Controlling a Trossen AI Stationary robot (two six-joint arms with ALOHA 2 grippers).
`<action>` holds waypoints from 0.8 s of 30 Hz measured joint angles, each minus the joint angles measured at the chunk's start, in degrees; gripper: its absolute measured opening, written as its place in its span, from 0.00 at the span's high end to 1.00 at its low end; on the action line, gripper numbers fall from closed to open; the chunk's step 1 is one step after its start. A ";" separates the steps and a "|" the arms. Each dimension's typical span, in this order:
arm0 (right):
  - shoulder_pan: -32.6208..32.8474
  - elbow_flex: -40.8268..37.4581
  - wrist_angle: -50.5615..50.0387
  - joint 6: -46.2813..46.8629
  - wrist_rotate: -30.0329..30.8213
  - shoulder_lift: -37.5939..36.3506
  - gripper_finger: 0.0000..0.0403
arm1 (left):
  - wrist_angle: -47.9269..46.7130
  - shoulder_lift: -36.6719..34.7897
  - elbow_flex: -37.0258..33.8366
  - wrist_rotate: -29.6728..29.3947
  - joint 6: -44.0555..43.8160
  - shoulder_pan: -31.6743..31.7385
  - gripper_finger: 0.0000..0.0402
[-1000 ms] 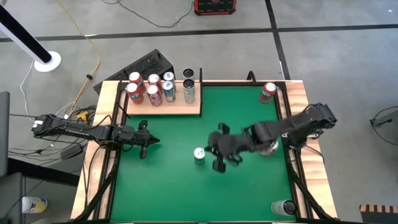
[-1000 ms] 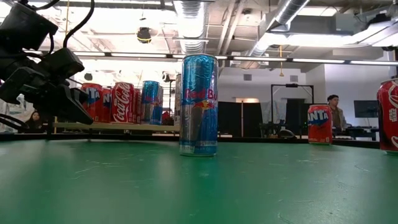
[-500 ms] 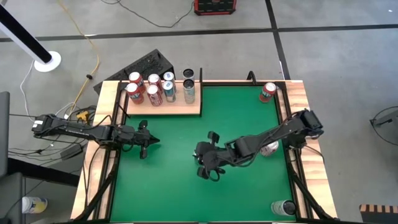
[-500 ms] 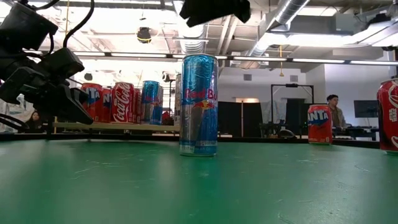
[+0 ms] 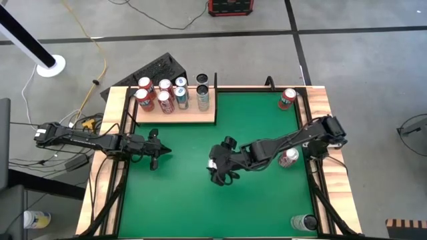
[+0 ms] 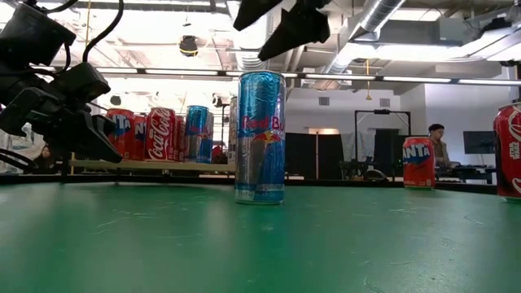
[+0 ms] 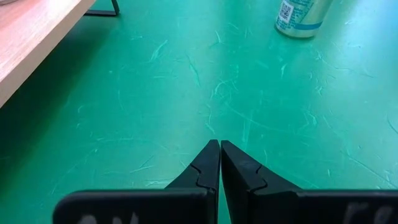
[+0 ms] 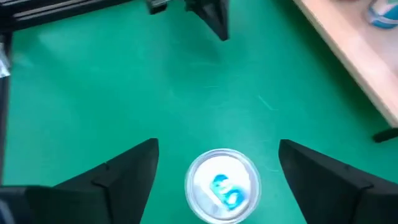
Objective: Place canned beverage on shelf
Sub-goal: Put the white and yellow soda can on the shelf aligned with the other white and yellow soda cans
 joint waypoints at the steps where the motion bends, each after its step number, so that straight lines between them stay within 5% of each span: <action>1: -0.20 0.00 -0.47 0.38 0.02 0.00 0.10 | 0.00 0.00 0.00 -0.01 0.00 0.01 1.00; 16: 0.26 -0.11 -4.57 3.26 3.46 4.00 0.10 | -0.01 0.00 0.00 -0.01 0.00 0.02 1.00; 24: 0.60 0.35 1.36 4.61 3.16 8.25 0.10 | -0.02 -0.09 0.00 -0.01 0.00 0.02 1.00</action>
